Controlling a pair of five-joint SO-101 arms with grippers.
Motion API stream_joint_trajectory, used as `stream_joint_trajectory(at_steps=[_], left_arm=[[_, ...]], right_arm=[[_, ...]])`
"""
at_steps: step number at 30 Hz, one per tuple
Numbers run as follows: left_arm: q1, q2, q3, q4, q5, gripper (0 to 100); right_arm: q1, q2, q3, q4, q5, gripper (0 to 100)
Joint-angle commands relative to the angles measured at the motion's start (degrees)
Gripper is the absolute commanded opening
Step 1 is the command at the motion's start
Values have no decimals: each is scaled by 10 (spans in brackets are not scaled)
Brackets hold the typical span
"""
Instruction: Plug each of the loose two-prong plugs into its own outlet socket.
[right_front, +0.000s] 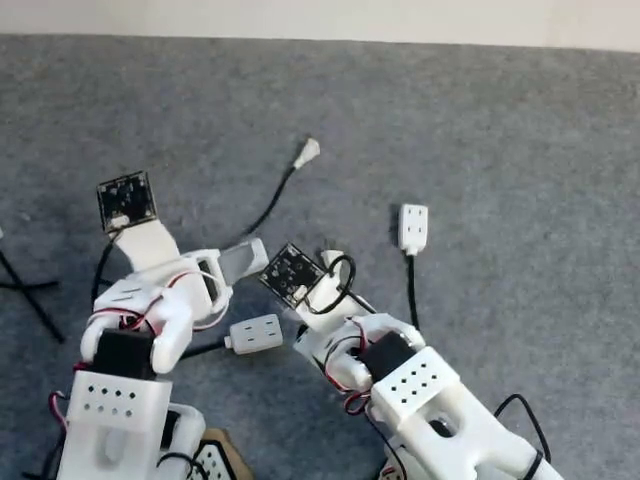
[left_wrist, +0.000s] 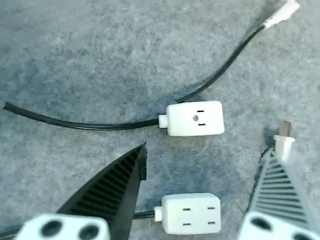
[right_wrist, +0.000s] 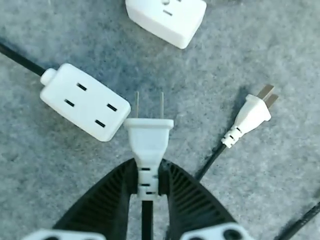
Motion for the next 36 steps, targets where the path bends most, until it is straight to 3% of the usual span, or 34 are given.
stream_joint_trajectory(at_steps=[1, 9, 17, 26, 36], left_arm=[[-13, -10, 1, -11, 4, 345], [-2, -14, 22, -26, 4, 347], [94, -14, 60, -29, 3, 345], [96, -8, 74, -38, -11, 344], [98, -8, 85, -51, -11, 344]], right_arm=[[-5, 4, -2, -6, -4, 5], [-61, 4, -4, -7, -5, 5], [-56, -1, -24, -2, -33, 5], [-2, -1, -131, 73, -33, 5], [0, 3, -217, 134, -18, 5]])
